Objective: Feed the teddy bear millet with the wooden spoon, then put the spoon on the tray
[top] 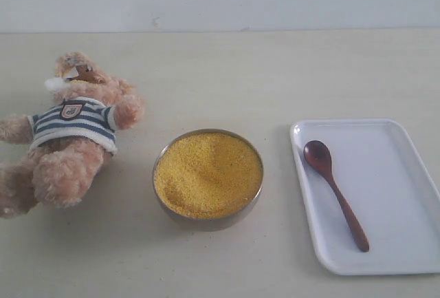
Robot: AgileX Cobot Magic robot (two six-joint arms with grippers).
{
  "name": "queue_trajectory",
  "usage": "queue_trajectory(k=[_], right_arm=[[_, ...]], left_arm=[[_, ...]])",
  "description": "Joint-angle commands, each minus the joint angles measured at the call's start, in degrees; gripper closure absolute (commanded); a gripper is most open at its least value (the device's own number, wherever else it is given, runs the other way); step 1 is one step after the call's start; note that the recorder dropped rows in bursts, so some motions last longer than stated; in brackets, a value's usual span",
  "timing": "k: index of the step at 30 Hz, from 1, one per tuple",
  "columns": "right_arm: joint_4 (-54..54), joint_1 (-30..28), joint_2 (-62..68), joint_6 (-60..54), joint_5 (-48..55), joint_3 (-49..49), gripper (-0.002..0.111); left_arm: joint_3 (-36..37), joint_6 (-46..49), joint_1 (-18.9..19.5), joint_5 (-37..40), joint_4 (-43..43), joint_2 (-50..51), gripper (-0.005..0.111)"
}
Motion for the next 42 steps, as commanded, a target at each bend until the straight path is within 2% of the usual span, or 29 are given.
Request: queue_trajectory(k=[1, 4, 7, 10, 14, 17, 19, 21, 23, 26, 28, 30, 32, 38, 39, 42], right_arm=[[-0.24, -0.10, -0.31, -0.03, -0.26, 0.27, 0.109], [-0.24, -0.10, -0.31, -0.03, -0.26, 0.27, 0.109], [-0.24, -0.10, -0.31, -0.03, -0.26, 0.27, 0.109], [-0.24, -0.10, -0.31, -0.03, -0.26, 0.27, 0.109], [-0.24, -0.10, -0.31, -0.03, -0.26, 0.27, 0.109], [-0.24, -0.10, -0.31, -0.03, -0.26, 0.27, 0.109], [-0.24, -0.10, -0.31, -0.03, -0.26, 0.27, 0.109], [-0.24, -0.10, -0.31, -0.03, -0.26, 0.27, 0.109], [-0.24, -0.10, -0.31, -0.03, -0.26, 0.27, 0.109], [-0.24, -0.10, -0.31, -0.03, -0.26, 0.27, 0.109], [-0.24, 0.01, -0.31, -0.03, -0.25, 0.27, 0.109], [-0.24, 0.01, -0.31, -0.03, -0.25, 0.27, 0.109], [-0.24, 0.01, -0.31, -0.03, -0.25, 0.27, 0.109], [-0.24, 0.01, -0.31, -0.03, -0.25, 0.27, 0.109], [-0.24, 0.01, -0.31, -0.03, -0.25, 0.27, 0.109], [-0.24, 0.01, -0.31, -0.03, -0.25, 0.27, 0.109]], left_arm=[[-1.55, -18.71, -0.25, -8.32, 5.61, -0.10, 0.102], [-6.07, -24.28, -0.25, -10.41, 19.57, -0.10, 0.103], [-12.61, -26.66, -0.25, -9.37, 26.04, 5.11, 0.103], [-20.89, -27.07, -0.25, -4.43, 33.65, 14.52, 0.103], [-32.01, -31.83, -0.25, 8.95, 47.44, 28.20, 0.103], [-37.96, -31.17, -2.04, 22.56, 51.24, 38.00, 0.103], [-41.39, -23.58, -3.98, 33.80, 48.39, 44.90, 0.103], [-45.42, -9.56, -6.14, 45.15, 39.01, 52.10, 0.103], [-49.20, 2.57, -7.74, 52.64, 27.69, 58.80, 0.103], [-53.48, 15.24, -9.12, 58.68, 13.09, 66.33, 0.103], [-54.90, 21.41, -9.69, 59.87, 5.44, 69.98, 0.101], [-55.16, 28.78, -10.25, 59.87, -1.56, 72.91, 0.091], [-55.16, 33.64, -10.25, 59.87, -7.03, 75.26, 0.074], [-55.16, 34.72, -10.25, 60.06, -8.13, 79.45, 0.002], [-55.16, 34.72, -10.25, 60.06, -8.13, 80.02, -0.003], [-55.16, 34.72, -10.30, 60.19, -8.13, 82.56, -0.003]])
